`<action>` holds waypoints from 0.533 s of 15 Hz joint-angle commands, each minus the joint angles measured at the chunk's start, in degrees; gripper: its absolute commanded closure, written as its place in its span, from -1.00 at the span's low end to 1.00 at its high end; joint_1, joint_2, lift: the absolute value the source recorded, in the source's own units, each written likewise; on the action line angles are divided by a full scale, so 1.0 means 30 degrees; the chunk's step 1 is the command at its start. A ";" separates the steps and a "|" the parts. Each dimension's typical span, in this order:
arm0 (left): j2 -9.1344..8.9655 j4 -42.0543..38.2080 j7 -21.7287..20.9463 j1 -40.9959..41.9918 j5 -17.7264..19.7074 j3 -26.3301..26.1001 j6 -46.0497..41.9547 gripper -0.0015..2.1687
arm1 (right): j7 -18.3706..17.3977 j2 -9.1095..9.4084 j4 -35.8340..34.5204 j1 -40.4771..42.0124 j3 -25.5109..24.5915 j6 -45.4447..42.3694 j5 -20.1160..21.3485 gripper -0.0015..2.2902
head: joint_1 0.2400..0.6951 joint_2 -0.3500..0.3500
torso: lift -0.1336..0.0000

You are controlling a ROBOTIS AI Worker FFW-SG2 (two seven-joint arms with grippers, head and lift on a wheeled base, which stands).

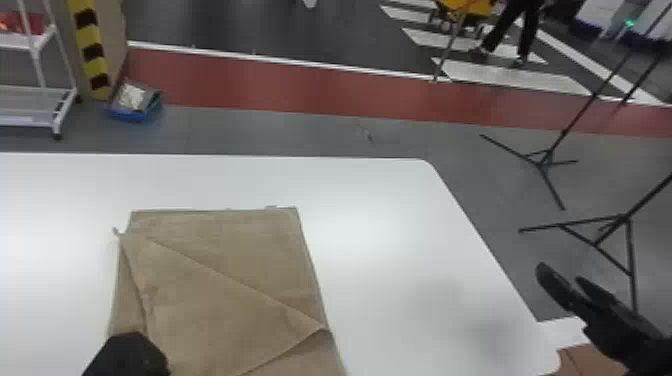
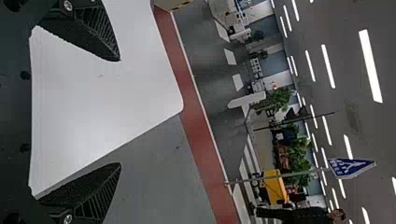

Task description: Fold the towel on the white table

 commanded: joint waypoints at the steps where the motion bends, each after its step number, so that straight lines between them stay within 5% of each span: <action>1: 0.0000 0.0180 0.0094 -0.0083 -0.0028 -0.0024 0.0001 -0.59 | 0.0020 0.0011 -0.0028 -0.0024 -0.0070 0.0075 0.0003 -0.93 | 1.00 -1.00 | -0.88; 8: -0.0030 -0.0259 0.0065 -0.0141 0.0148 0.0005 0.0118 -0.44 | 0.0049 0.0011 -0.0087 0.0005 -0.0070 0.0134 0.0003 -0.93 | 1.00 -1.00 | -0.88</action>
